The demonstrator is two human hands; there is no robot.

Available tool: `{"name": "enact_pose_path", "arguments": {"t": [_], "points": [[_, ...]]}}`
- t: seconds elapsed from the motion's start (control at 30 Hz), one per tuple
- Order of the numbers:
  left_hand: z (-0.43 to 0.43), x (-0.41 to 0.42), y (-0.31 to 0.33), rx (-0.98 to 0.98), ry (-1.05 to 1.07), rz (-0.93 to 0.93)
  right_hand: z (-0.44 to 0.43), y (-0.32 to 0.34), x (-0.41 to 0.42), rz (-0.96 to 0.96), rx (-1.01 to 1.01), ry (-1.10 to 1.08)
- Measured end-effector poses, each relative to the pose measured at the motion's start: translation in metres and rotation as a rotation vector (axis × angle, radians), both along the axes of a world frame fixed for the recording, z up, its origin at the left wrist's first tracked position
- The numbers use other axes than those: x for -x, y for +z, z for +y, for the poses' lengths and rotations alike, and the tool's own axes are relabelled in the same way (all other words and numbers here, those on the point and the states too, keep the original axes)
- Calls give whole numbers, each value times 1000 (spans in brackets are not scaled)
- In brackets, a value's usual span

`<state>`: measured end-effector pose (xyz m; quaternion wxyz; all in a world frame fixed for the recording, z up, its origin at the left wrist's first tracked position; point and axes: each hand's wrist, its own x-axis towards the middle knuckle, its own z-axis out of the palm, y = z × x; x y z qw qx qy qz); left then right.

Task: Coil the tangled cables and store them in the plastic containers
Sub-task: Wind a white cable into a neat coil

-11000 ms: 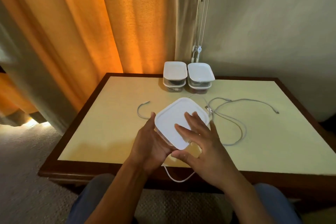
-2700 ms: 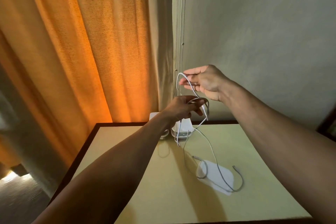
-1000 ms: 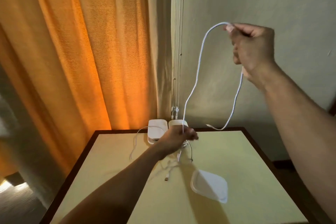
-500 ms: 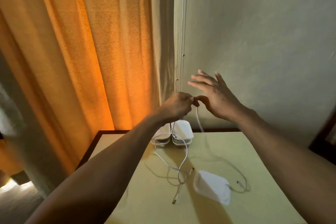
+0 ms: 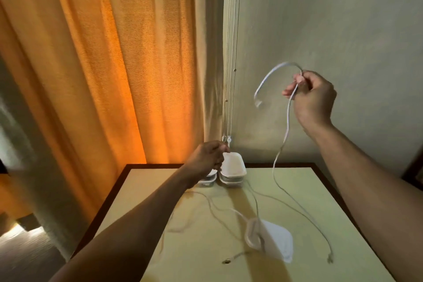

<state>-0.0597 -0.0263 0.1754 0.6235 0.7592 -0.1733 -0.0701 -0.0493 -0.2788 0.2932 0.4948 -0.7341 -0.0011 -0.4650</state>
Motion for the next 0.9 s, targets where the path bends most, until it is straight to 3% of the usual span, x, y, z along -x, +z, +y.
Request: {"name": "enact_pose_path", "arguments": {"t": [0.13,0.27,0.37,0.47,0.53,0.63,0.8,0.9], "points": [[1,0,12,162,109,-20,4,-11,16,132,183,111],[-13,2,38,304,12,11,17,-25,19,223,295,295],[-21,2,47,122,154,-51,21,-27,22,263,319,369],[-18,-3,38,-186,539,-370,18,-25,25,254,348,410],[-15,-1,36,-239,527,-480,18,-24,27,252,352,442],[-13,10,37,11,173,-253,19,-25,27,240,287,470],[-12,27,29,458,-77,122,15,-35,13,247,125,339],[-8,41,42,752,-247,253,17,-58,12,386,243,246]]}}
